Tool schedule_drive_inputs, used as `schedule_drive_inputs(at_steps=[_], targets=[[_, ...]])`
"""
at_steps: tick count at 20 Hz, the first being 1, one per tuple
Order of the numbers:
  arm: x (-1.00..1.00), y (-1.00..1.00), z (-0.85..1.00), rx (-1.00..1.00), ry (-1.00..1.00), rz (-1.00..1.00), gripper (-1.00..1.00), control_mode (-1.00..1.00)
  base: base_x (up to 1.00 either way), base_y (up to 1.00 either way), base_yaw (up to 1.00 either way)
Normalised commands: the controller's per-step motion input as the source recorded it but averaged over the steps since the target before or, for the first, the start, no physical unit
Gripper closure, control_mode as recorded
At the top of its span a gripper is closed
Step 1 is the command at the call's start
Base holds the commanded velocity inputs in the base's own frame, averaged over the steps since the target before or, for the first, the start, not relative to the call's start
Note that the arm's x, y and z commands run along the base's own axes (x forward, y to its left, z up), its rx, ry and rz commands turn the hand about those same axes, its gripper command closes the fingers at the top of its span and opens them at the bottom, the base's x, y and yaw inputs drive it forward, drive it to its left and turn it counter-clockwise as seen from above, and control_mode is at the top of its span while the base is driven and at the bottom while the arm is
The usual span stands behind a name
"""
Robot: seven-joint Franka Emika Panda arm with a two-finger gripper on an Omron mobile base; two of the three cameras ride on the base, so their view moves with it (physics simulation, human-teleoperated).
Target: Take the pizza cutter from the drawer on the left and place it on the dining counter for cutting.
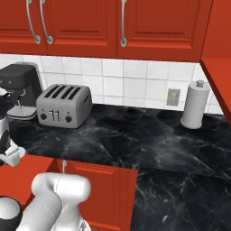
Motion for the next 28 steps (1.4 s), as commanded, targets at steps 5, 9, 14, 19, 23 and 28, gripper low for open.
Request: schedule_drive_inputs(at_steps=[5, 9, 14, 19, 23, 28], targets=[[0.45, -0.72, 0.88, 0.14, 0.0, 0.0, 1.0, -1.0, 0.0, 0.0, 0.0], [0.45, -0.78, 0.66, 0.1, 0.0, 0.0, 1.0, -1.0, 0.0, 0.0, 0.0], [0.11, -0.75, 0.46, -0.03, -0.17, 0.01, 1.0, -1.0, 0.0, 0.0, 0.0], [0.0, -0.72, 0.4, -0.12, -0.27, 0.05, 1.0, -1.0, 0.0, 0.0, 0.0], [0.0, -0.68, 0.49, -0.21, -0.23, 0.05, 1.0, -1.0, 0.0, 0.0, 0.0], [0.0, -0.77, 0.46, -0.2, -0.12, 0.05, 1.0, -1.0, 0.0, 0.0, 0.0]])
